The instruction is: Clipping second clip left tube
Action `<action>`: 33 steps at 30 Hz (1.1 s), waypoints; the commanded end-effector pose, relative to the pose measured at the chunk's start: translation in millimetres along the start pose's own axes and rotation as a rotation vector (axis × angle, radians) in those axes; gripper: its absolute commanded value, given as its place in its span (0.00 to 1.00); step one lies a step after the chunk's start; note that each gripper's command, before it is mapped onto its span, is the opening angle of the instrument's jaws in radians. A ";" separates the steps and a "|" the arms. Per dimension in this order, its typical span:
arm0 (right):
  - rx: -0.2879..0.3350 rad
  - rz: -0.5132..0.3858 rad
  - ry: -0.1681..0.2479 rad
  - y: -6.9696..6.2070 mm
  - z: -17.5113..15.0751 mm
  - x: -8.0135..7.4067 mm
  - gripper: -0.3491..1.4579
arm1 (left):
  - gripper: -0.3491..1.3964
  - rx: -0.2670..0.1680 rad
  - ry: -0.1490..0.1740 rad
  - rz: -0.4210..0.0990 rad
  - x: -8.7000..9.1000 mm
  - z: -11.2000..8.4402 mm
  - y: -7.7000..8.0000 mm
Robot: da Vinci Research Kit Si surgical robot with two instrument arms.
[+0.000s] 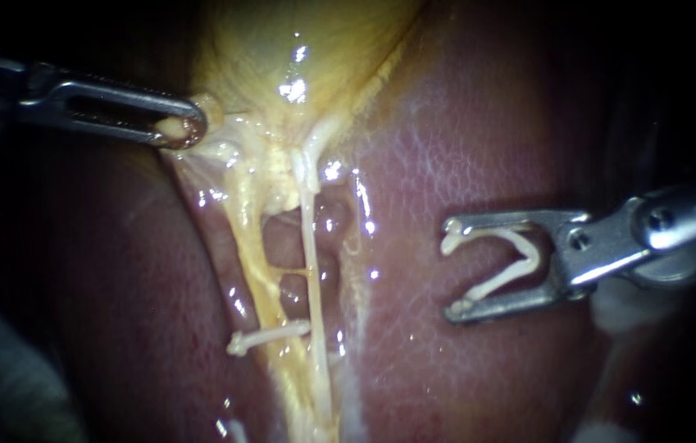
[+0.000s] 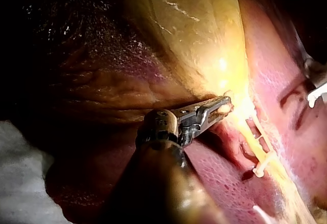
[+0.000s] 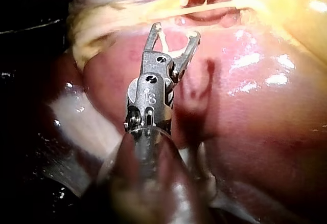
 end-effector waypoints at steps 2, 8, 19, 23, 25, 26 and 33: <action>0.011 0.026 0.025 -0.2 1.4 0.1 0.47 | 0.00 0.000 0.000 0.000 0.0 0.1 0.0; 0.056 0.117 0.079 0.1 4.9 0.4 0.47 | 0.00 0.001 0.000 0.000 0.0 0.1 0.0; 0.129 0.262 0.184 2.8 9.9 -1.1 0.47 | 0.00 0.001 0.001 0.000 -0.1 0.1 0.0; 0.152 0.304 0.199 3.4 11.1 -2.5 0.47 | 0.00 0.001 0.001 0.000 -0.1 0.1 0.0; 0.154 0.311 0.203 3.7 11.5 -3.1 0.47 | 0.00 0.001 0.001 0.000 -0.1 0.1 0.1; 0.153 0.321 0.202 3.9 11.8 -3.4 0.47 | 0.00 0.001 0.001 0.000 -0.1 0.1 0.1; 0.147 0.353 0.199 4.6 13.4 -5.1 0.47 | 0.00 0.001 0.001 0.000 -0.1 0.1 0.1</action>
